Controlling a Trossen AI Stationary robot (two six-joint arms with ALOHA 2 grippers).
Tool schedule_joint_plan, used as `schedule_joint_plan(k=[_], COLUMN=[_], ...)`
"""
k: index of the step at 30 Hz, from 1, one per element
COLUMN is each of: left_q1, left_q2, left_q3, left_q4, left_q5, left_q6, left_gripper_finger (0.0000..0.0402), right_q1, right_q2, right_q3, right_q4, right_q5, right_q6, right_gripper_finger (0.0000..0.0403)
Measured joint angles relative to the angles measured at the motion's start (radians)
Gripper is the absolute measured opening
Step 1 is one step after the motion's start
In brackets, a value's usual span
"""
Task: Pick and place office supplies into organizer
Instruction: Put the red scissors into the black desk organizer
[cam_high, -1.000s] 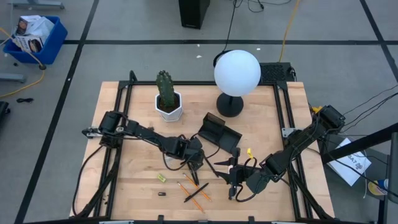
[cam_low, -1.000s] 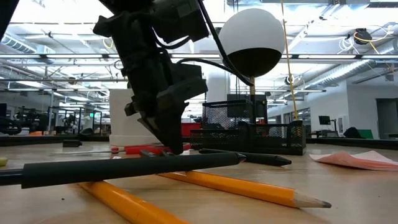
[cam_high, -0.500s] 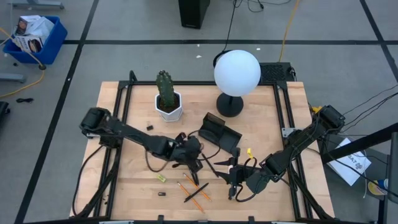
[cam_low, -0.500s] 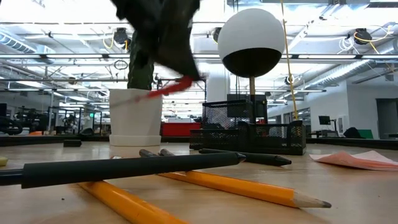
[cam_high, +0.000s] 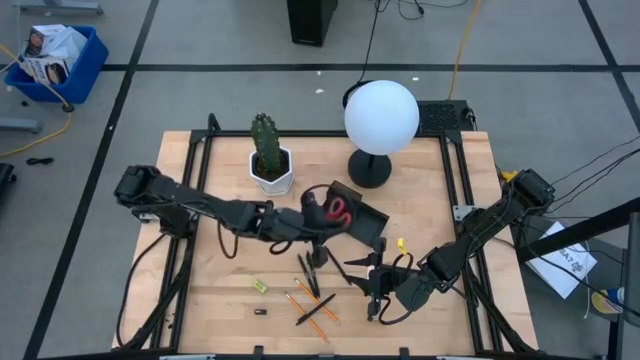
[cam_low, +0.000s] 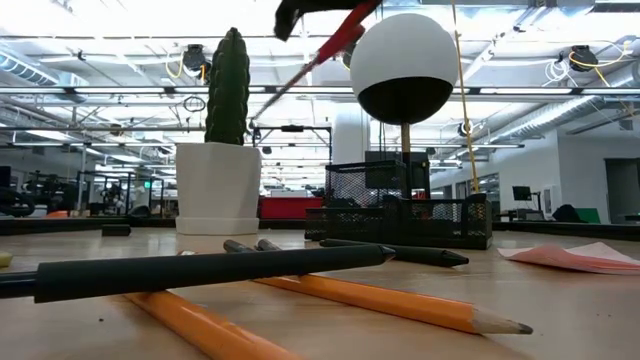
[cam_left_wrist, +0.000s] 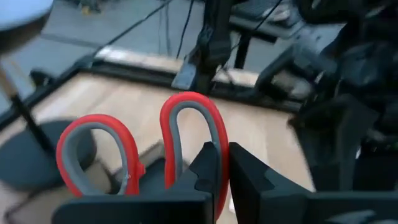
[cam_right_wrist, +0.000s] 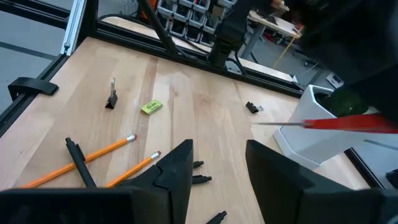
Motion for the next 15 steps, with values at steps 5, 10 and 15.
schedule_joint_plan(k=[5, 10, 15], left_q1=[0.056, 0.114, 0.177], left_q2=[0.010, 0.029, 0.026], left_q3=[0.000, -0.001, -0.021], left_q4=[0.047, 0.137, 0.244], left_q5=[0.050, 0.159, 0.290], left_q6=[0.098, 0.173, 0.228], left_gripper_finger=[0.0026, 0.0022, 0.0022], right_q1=[0.017, 0.044, 0.082], right_q2=[0.000, 0.000, 0.000], right_q3=[0.000, 0.000, 0.000], right_q4=[0.005, 0.006, 0.006], right_q5=[0.006, 0.090, 0.185], right_q6=[-0.027, -0.041, -0.045], right_gripper_finger=[0.0144, 0.0144, 0.0144])
